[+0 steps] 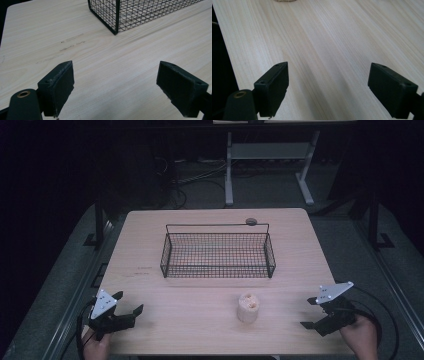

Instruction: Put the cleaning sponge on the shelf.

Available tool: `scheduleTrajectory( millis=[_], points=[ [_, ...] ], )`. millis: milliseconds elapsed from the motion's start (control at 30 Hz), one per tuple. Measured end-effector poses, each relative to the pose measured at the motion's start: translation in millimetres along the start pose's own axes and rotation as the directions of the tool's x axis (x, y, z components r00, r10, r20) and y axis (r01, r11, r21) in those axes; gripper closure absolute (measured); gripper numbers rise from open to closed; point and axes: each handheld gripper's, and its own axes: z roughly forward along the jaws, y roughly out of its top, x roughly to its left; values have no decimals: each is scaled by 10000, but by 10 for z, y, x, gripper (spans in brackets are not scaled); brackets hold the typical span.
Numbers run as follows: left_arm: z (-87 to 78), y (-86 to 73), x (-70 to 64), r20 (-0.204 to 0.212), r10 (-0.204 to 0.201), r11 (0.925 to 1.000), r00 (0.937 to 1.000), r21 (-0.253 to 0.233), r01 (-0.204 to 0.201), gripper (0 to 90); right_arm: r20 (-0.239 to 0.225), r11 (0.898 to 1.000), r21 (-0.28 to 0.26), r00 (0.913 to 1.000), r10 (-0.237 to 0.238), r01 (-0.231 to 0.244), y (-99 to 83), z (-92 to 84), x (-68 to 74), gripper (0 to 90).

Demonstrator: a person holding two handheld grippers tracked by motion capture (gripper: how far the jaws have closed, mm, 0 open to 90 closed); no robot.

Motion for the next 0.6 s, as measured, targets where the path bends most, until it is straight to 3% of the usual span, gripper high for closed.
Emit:
scheduleTrajectory(
  millis=[600],
  points=[
    [-21, -18, -5, -26, -41, 10000, 10000, 53, 41, 137, -281, 9988, 201, 9986, -446, 451, 169, 90, 45, 164]
  ],
)
